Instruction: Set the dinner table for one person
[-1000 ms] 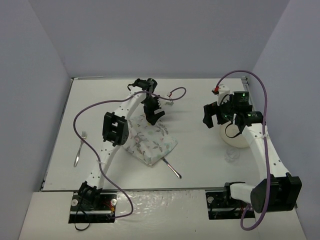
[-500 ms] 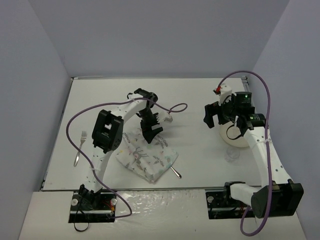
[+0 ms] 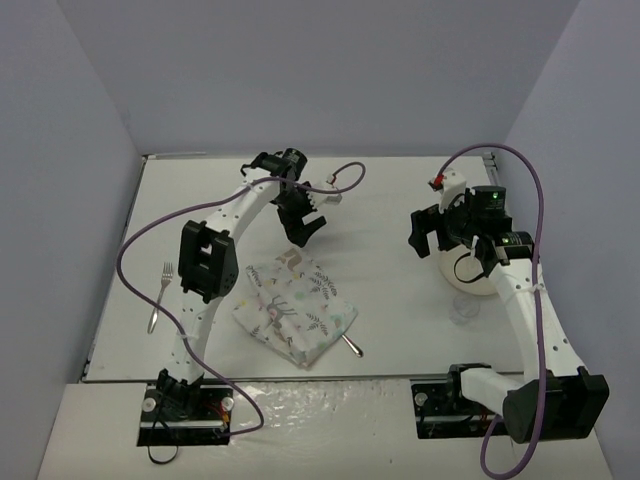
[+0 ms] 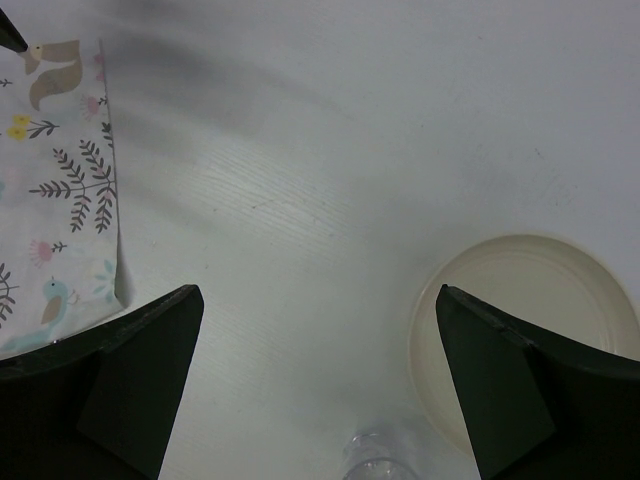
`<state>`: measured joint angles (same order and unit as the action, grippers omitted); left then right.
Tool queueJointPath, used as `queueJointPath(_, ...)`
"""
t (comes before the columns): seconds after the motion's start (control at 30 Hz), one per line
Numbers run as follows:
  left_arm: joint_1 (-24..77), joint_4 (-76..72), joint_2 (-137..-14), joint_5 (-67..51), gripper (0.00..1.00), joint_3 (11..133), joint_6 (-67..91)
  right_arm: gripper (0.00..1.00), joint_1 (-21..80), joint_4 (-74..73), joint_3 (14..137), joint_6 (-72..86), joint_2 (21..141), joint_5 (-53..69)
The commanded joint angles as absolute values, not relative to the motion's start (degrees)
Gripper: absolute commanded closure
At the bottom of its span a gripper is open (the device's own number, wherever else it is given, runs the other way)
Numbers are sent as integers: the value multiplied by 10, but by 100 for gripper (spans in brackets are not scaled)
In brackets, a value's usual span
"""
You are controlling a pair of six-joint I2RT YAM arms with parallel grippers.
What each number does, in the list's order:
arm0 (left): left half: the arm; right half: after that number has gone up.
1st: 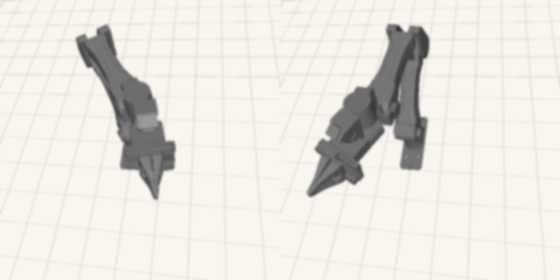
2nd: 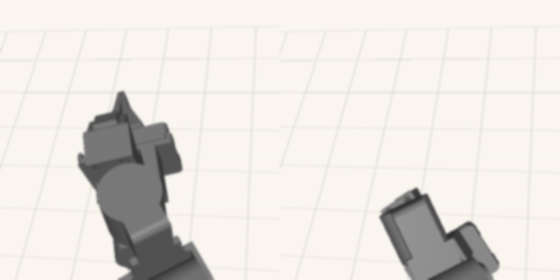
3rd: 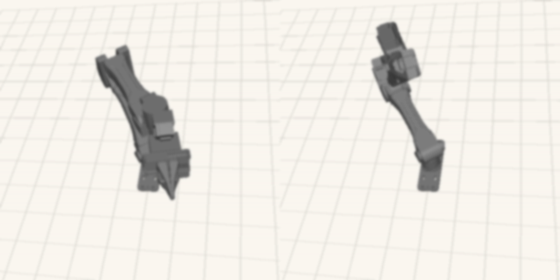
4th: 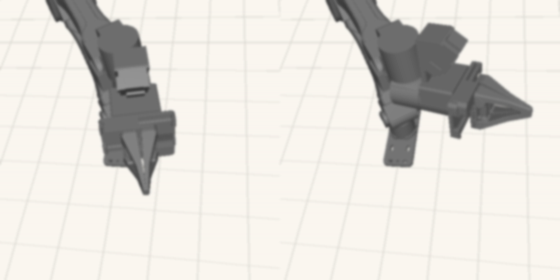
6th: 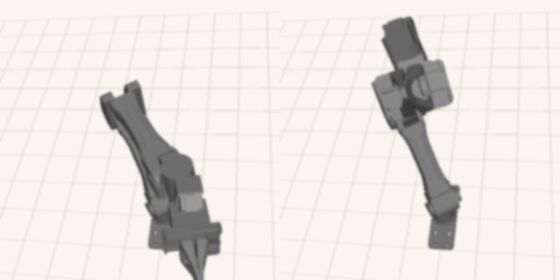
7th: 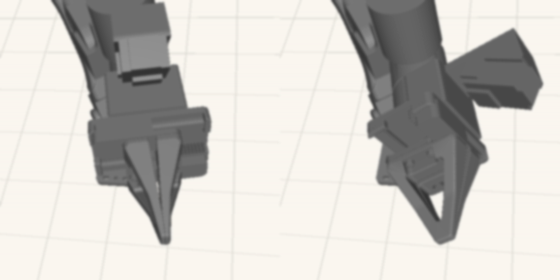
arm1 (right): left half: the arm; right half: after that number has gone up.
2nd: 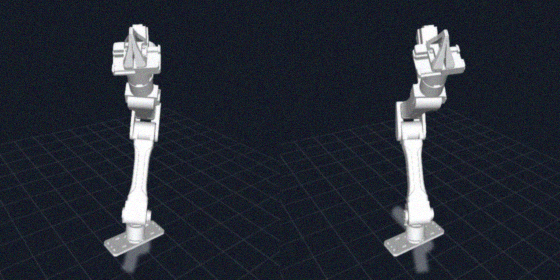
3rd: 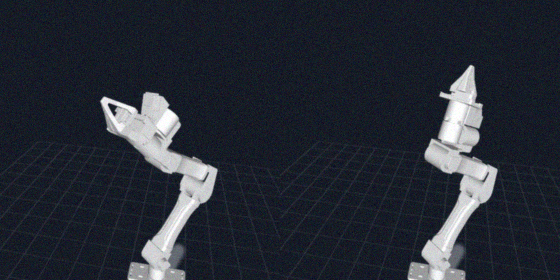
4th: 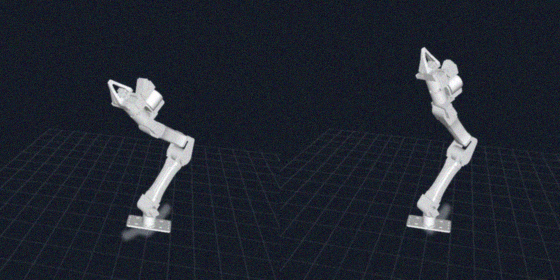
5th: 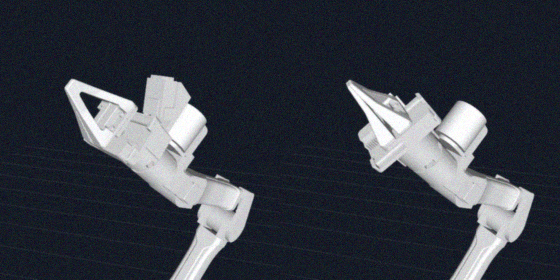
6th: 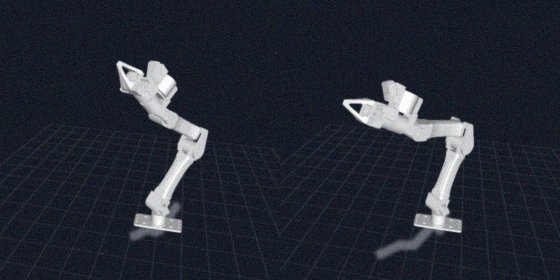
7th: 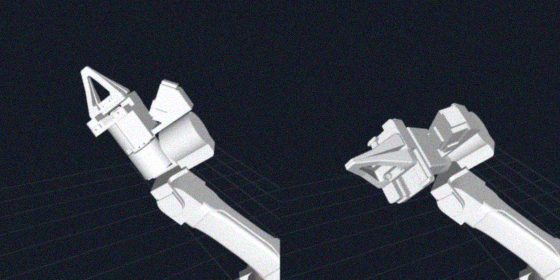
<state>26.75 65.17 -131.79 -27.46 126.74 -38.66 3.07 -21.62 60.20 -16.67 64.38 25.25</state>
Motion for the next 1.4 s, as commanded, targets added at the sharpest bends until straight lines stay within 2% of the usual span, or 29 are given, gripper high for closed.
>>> queueJointPath(0.0,270,706,-1345,-287,11,1312,-414,0,29,-184,602,-170,641,250)
queueJointPath(0.43,254,800,-1448,-329,12,1417,-443,0,26,-182,603,-169,653,248)
queueJointPath(0.6,248,856,-1482,-344,16,1456,-462,0,25,-179,602,-169,658,248)
queueJointPath(0.97,253,896,-1476,-359,30,1399,-508,0,23,-177,606,-165,668,249)
queueJointPath(1.33,257,921,-1462,-367,34,1328,-535,0,17,-173,604,-160,662,257)
queueJointPath(1.37,257,930,-1468,-366,37,1326,-538,0,16,-174,604,-159,661,258)
